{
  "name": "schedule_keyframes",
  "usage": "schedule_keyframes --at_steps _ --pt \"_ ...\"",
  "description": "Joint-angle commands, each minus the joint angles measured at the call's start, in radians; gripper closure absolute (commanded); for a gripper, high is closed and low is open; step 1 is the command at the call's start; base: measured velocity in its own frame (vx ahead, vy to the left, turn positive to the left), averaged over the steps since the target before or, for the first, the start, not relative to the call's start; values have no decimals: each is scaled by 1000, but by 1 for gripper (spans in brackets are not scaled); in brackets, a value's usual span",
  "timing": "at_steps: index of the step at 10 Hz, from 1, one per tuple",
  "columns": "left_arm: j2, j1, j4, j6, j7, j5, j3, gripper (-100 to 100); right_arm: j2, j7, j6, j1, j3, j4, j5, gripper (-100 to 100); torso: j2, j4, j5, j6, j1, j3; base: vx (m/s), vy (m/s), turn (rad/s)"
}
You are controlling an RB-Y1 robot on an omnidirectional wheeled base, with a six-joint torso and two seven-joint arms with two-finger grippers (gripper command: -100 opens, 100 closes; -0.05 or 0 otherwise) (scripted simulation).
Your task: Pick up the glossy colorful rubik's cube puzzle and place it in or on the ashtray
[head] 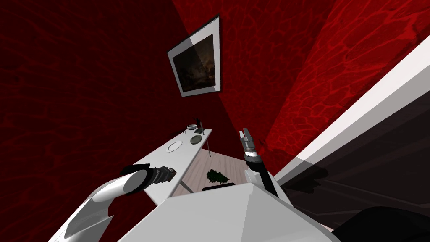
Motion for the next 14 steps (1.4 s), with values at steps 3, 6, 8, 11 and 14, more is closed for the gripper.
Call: schedule_keyframes --at_steps 3,6,8,11,14 --pt "0 0 2 -4 -3 -1 0 100 0 0 0 0 0 0 0 0 1 0 0 0 1 0 1 -4 0" --pt "0 -1 2 -4 -3 -1 0 100 0 0 0 0 0 0 0 0 0 0 1 0 2 0 0 0 0" --pt "5 4 -27 19 14 8 5 100 0 0 0 0 0 0 0 0 0 -1 1 0 2 0 -3 9 8" --pt "7 3 -37 26 20 10 6 0 0 0 0 0 0 0 0 0 0 -1 2 0 3 0 -4 12 6" --pt "18 -36 -27 6 40 18 14 100 0 0 0 0 0 0 0 0 -11 -2 -1 3 -5 -6 134 -73 -135"
